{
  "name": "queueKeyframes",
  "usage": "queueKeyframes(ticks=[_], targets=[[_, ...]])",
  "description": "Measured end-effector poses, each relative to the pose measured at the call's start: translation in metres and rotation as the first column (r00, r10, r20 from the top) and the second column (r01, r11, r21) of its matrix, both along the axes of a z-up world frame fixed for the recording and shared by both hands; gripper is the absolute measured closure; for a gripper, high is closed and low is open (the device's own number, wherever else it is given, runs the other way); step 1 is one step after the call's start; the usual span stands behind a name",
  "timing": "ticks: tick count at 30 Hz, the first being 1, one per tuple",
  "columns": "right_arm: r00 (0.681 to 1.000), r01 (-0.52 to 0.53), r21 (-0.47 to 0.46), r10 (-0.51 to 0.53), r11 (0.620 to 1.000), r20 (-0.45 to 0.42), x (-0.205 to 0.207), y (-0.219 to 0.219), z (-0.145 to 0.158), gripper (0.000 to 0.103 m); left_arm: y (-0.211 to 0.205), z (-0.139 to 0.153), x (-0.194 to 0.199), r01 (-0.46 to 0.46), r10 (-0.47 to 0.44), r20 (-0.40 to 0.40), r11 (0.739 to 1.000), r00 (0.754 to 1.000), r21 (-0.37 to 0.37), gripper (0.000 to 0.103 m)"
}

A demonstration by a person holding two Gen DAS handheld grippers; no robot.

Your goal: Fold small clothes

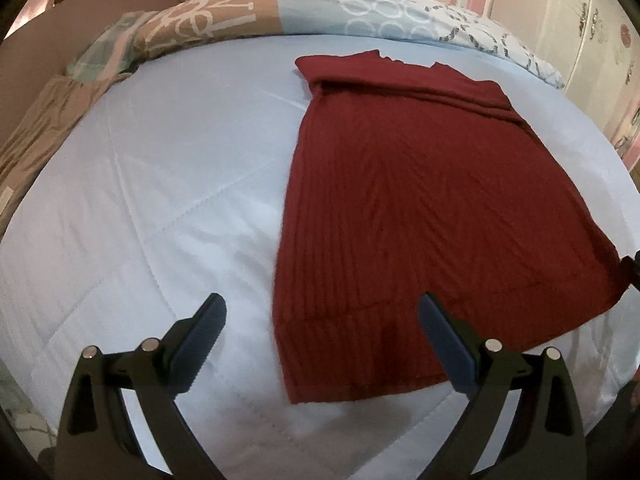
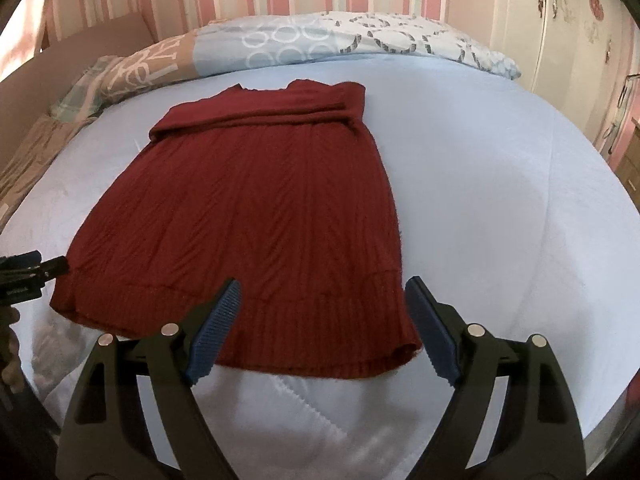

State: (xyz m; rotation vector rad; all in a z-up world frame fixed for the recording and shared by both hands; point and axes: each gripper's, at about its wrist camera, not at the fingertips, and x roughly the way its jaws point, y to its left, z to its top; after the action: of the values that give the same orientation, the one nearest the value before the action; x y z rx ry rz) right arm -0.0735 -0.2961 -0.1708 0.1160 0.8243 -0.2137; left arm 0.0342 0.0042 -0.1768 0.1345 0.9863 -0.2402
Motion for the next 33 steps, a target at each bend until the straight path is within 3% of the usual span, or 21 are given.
queueKeyframes(ticks=[9,12,16,21,28,33], targets=[[1.000,0.007,-0.052,-0.007,0.999,-0.008,0.000,0.003,-0.003,0.015,-0.008,-0.004,0.000,0.032,-0.032,0.004,0.999,0.999,0.032,0.006],[1.000,0.004,-0.049,-0.004,0.999,-0.005,0.001,0.002,-0.003,0.015,-0.006,-0.007,-0.002,0.033,-0.033,-0.016,0.999,0.999,0.005,0.006],[1.000,0.006,-0.041,-0.006,0.999,-0.009,-0.001,0.001,-0.008,0.014,-0.008,-0.005,-0.003,0.034,-0.034,0.014,0.999,0.999,0.007,0.006],[1.000,0.013,-0.054,-0.014,0.998,-0.025,-0.003,-0.003,-0.013,0.014,-0.008,-0.014,0.005,0.059,-0.067,-0.070,0.992,0.995,-0.112,0.006],[0.999,0.028,-0.035,-0.029,0.999,-0.034,-0.004,-0.008,-0.020,0.014,0.015,-0.023,0.008,-0.023,-0.004,-0.149,0.984,0.989,-0.176,0.006],[0.999,0.020,-0.041,-0.021,0.999,-0.044,-0.002,-0.005,-0.024,0.014,0.006,-0.027,0.007,0.019,-0.050,-0.169,0.984,0.984,-0.179,0.007]])
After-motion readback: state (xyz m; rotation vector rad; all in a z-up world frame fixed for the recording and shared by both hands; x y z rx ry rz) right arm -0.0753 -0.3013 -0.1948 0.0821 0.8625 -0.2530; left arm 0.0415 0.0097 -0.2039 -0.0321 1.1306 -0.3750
